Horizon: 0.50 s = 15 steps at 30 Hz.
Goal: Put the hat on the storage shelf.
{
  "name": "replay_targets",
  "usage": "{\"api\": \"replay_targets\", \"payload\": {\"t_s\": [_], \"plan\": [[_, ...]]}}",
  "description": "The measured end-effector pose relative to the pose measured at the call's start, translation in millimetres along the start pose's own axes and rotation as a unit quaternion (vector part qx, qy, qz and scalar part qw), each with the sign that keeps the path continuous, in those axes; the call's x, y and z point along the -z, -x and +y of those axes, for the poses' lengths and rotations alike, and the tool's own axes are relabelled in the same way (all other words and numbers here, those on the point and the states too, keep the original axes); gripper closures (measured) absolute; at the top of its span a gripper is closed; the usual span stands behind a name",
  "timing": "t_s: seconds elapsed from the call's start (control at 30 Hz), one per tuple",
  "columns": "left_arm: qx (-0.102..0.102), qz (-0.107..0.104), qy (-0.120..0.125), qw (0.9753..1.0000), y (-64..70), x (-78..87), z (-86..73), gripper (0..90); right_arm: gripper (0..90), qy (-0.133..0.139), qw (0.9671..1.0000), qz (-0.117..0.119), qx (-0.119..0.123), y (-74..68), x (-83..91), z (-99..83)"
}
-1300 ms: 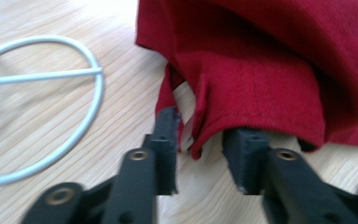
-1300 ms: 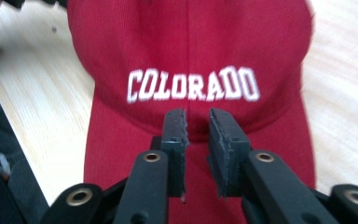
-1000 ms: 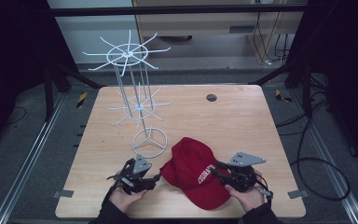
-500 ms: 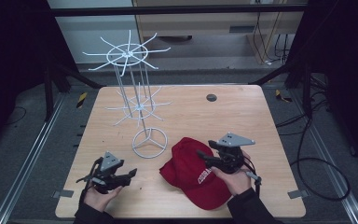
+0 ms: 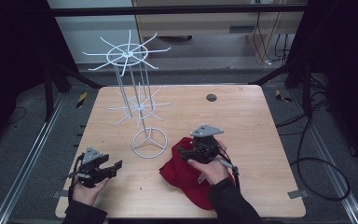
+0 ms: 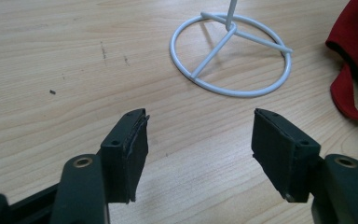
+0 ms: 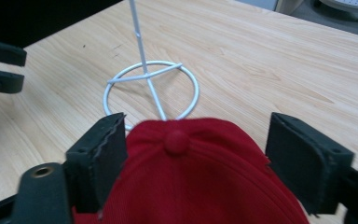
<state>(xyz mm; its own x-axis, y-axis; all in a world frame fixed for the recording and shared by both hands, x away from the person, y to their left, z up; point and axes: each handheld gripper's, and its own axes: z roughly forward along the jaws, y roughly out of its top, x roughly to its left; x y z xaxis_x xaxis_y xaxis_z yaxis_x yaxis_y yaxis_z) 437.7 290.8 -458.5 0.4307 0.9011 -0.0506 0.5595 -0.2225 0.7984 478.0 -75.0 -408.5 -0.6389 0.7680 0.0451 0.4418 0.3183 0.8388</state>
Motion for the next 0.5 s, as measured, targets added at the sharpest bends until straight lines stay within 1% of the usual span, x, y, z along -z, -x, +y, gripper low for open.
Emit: {"api": "replay_targets", "payload": {"t_s": [0.13,0.23,0.33,0.37,0.43,0.47,0.5], "plan": [[0.003,-0.001,0.003,1.0,-3.8,-0.7,1.7,36.5,14.6,-0.016,0.9998,0.0,0.012,-11.4,-16.8,4.7],[0.006,0.0,0.004,1.0,-6.5,-1.3,2.0,36.8,13.9,-0.039,0.999,-0.005,0.022,-19.2,-30.8,4.8],[0.007,0.001,0.002,1.0,-7.9,-0.9,0.8,37.2,15.1,-0.064,0.9973,-0.017,0.034,-21.8,-40.4,0.9],[0.007,0.002,0.004,1.0,-8.4,-0.6,0.5,37.5,16.7,-0.073,0.9961,-0.027,0.043,-22.3,-44.3,-2.5],[0.01,0.003,0.003,0.9999,-9.7,0.1,0.2,37.8,22.8,-0.089,0.9937,-0.041,0.055,-22.2,-47.8,-7.7],[0.011,0.004,0.004,0.9999,-10.2,0.1,-0.1,37.9,27.7,-0.094,0.9928,-0.045,0.058,-21.8,-48.0,-9.3],[0.012,0.004,0.004,0.9999,-10.4,-0.1,-0.2,38.3,34.9,-0.109,0.9911,-0.051,0.057,-21.4,-47.6,-11.2]]}}
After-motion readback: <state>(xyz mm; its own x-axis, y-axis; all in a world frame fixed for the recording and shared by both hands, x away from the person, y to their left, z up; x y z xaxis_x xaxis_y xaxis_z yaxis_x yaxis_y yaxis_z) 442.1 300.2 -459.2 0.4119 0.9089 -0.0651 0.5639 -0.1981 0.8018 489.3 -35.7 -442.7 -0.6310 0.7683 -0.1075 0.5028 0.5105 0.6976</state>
